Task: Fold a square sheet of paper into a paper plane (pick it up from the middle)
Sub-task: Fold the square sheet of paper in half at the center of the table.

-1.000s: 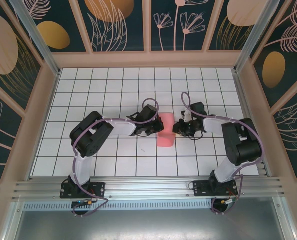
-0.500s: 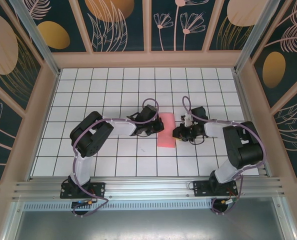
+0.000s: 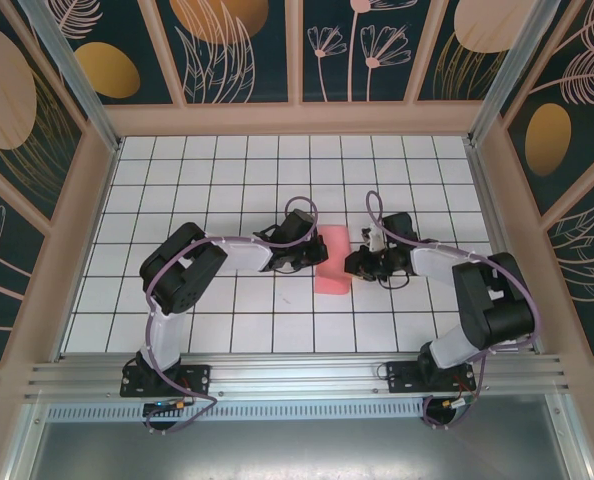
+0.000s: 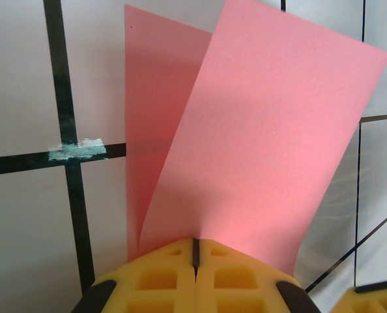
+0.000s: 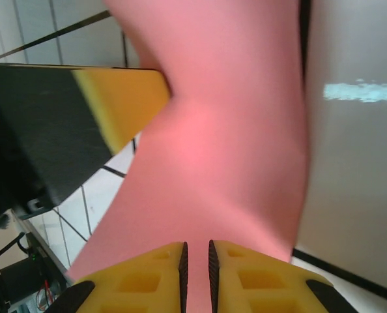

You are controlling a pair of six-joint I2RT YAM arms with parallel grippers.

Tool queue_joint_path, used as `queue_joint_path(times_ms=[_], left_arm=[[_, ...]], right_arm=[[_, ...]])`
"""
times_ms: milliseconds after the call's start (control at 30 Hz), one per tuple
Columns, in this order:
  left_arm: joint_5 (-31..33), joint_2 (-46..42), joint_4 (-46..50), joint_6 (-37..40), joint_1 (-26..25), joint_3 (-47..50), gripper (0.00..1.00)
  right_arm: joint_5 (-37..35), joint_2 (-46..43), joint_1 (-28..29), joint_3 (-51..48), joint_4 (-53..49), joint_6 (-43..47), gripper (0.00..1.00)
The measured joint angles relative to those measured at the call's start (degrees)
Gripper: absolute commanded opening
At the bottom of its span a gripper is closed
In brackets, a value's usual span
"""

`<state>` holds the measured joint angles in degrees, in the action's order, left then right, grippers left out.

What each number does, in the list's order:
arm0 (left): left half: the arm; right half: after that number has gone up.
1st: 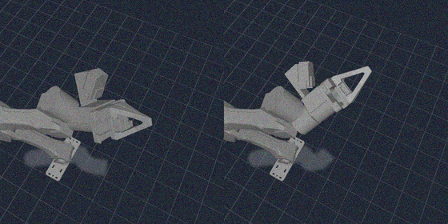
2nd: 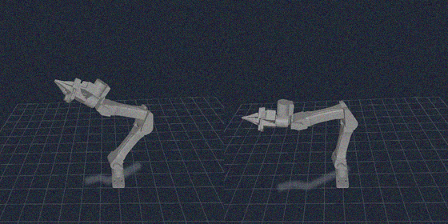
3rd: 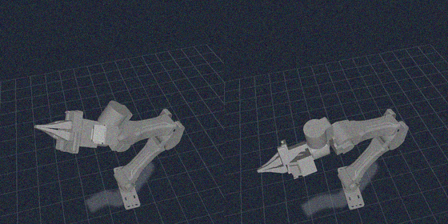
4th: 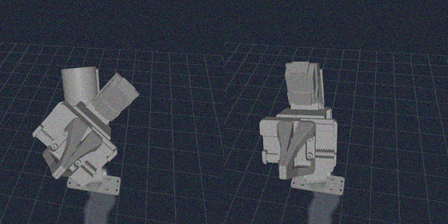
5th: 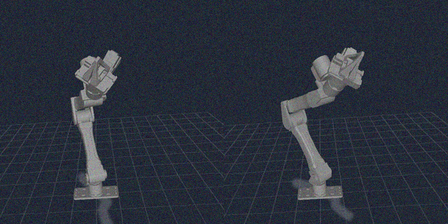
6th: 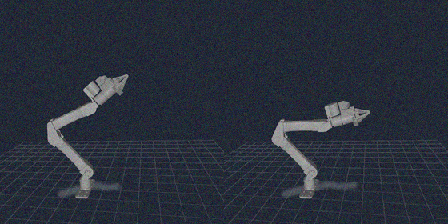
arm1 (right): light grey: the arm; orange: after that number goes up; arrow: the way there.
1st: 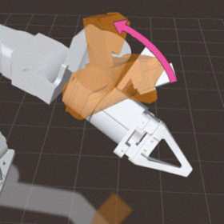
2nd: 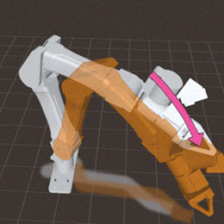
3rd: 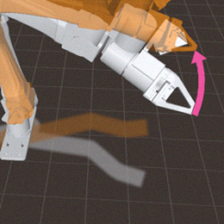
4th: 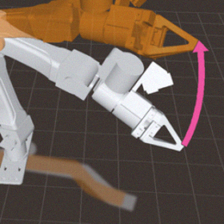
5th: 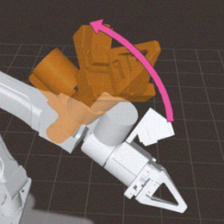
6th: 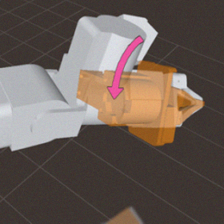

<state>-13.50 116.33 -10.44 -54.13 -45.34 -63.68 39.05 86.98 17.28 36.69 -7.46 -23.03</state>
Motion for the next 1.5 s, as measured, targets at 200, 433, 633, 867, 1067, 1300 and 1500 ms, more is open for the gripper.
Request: queue_joint_path(times_ms=[200,433,633,867,1067,1300,1500], left_arm=[[-0.02,0.0,0.0,0.02,0.0,0.0,0.06],[-0.04,0.04,-0.04,0.04,0.0,0.0,0.05],[-0.07,0.04,-0.07,0.04,0.0,0.0,0.05],[-0.15,0.04,-0.07,0.04,0.0,0.0,0.05],[-0.17,0.09,-0.07,0.07,0.0,-0.02,0.05],[-0.17,0.09,-0.09,0.07,0.0,-0.02,0.05],[-0.17,0.09,-0.09,0.31,0.0,-0.02,0.05]], right_arm=[[0.11,0.09,0.74,-2.38,1.6,-0.96,0.19],[0.28,2.43,0.98,-3.98,2.89,-1.46,0.19],[0.07,1.01,1.38,-3.96,2.08,-1.51,0.19],[1.01,-2.75,3.13,-5.33,2.62,-2.34,0.19],[1.2,-0.79,3.34,-7.65,3.63,-3.04,0.19],[1.14,-1.79,3.48,-7.65,3.13,-3.04,0.2],[1.07,-5.07,3.52,-7.69,2.58,-3.02,0.2]])
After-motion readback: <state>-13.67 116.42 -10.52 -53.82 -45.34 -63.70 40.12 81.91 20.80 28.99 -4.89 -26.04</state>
